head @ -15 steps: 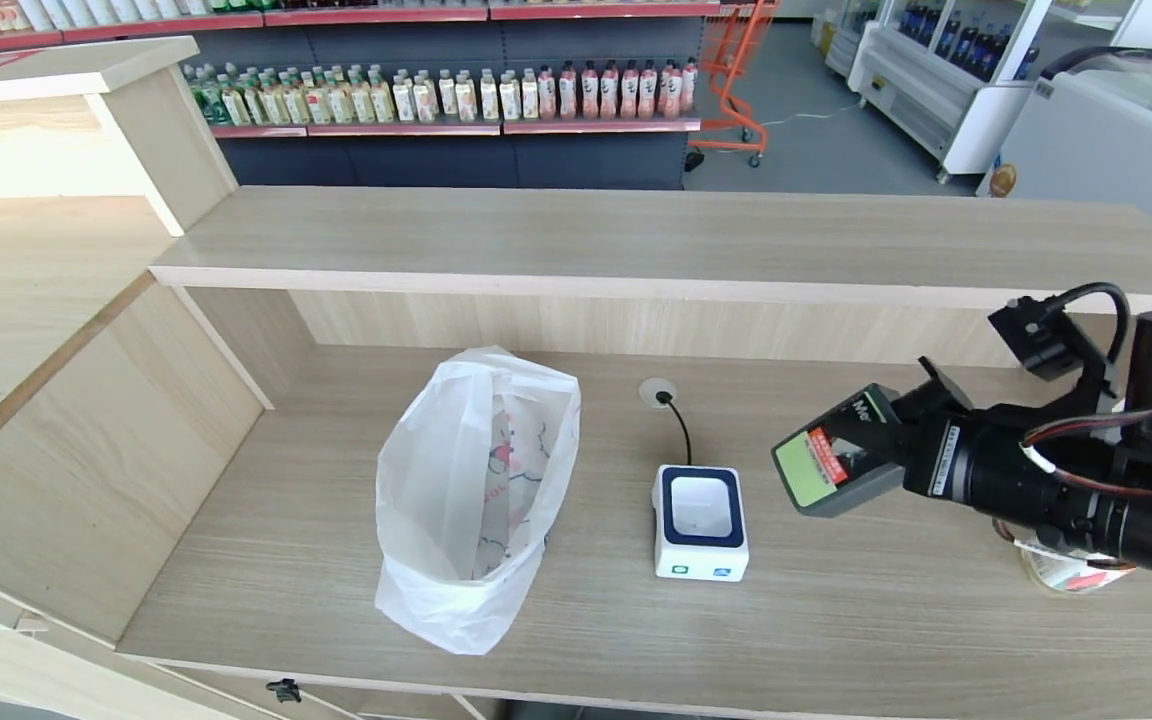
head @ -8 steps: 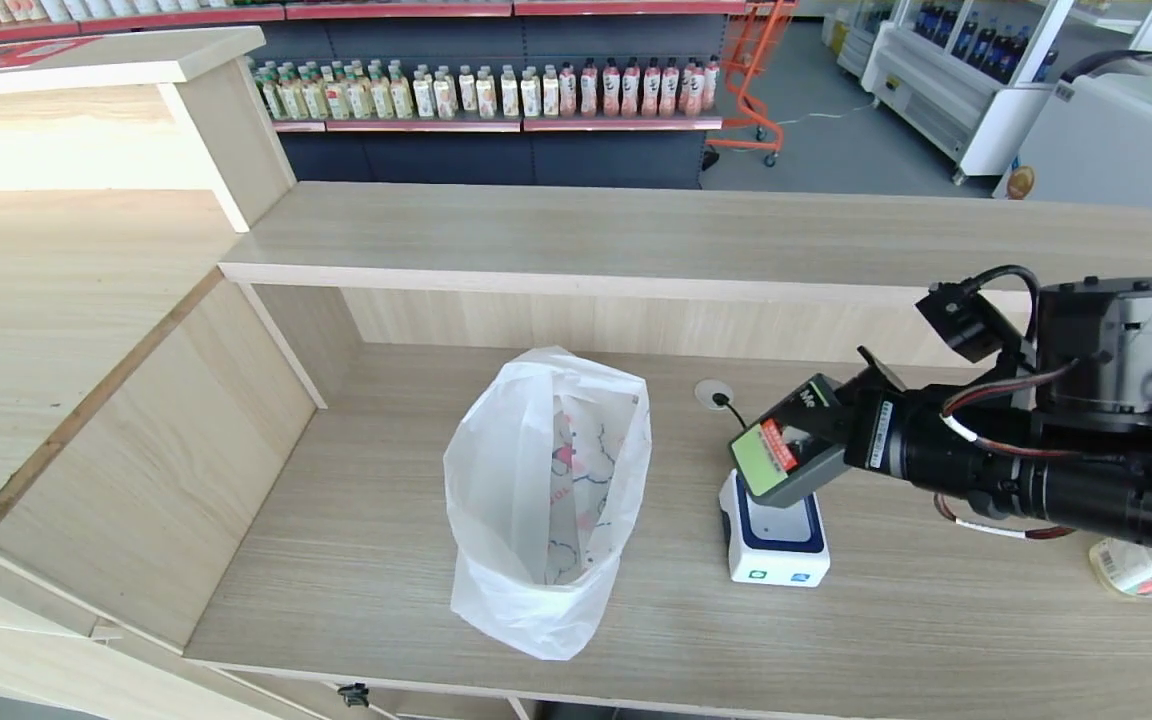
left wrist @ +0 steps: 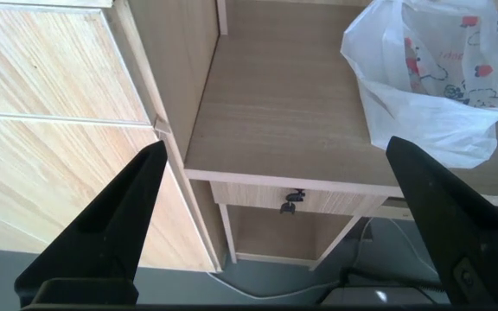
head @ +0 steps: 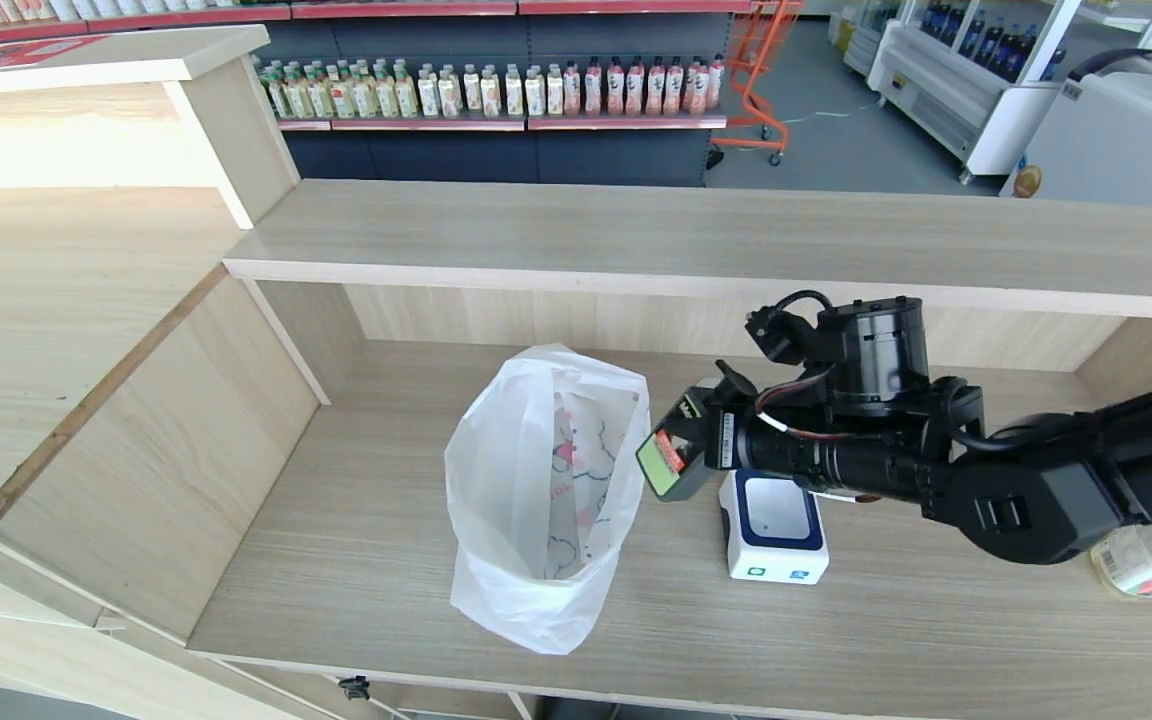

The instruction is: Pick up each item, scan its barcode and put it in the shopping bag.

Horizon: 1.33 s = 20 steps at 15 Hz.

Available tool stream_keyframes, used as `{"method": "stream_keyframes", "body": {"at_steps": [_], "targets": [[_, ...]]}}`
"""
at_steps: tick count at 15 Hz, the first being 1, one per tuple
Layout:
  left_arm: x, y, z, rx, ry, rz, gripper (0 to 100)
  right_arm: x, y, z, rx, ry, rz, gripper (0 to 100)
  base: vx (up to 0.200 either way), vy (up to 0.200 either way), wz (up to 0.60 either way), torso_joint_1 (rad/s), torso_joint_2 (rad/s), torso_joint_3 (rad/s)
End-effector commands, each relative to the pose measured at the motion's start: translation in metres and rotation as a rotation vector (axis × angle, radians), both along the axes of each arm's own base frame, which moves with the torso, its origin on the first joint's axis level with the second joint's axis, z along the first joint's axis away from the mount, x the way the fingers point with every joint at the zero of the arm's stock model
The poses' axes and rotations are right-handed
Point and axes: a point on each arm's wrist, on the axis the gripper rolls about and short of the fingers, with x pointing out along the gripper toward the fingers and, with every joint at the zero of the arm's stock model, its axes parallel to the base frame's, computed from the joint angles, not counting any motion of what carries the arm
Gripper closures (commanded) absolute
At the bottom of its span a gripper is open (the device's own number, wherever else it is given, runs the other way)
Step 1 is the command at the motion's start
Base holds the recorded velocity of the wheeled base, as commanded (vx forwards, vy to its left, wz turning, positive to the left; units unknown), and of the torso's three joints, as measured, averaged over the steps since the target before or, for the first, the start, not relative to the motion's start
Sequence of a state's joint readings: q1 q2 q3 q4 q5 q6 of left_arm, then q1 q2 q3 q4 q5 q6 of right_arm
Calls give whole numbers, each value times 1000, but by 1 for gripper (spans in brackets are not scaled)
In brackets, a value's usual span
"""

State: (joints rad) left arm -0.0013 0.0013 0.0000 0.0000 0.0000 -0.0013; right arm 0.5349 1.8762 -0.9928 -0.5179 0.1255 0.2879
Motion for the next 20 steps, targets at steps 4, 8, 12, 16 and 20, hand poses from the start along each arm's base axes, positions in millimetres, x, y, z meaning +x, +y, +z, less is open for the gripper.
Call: {"method": "stream_keyframes", "body": {"at_steps": [4,8,12,16,20], "targets": [[0,0,0,0,0,0,0,41,56,-36,-99,-60,109,100,0,0,0,0,0,0],[0,0,0,0,0,-2,0,56,81,-52,-183,-143,179,100,0,0,0,0,0,0],[0,0,0,0,0,-2,0,66,88,-71,-311,-222,239,100,0,0,0,0,0,0],[0,0,0,0,0,0,0,71,88,-88,-395,-252,271,100,0,0,0,0,0,0],[0,0,0,0,0,0,0,73,90,-79,-354,-250,257,0,0,0,0,0,0,0]]}}
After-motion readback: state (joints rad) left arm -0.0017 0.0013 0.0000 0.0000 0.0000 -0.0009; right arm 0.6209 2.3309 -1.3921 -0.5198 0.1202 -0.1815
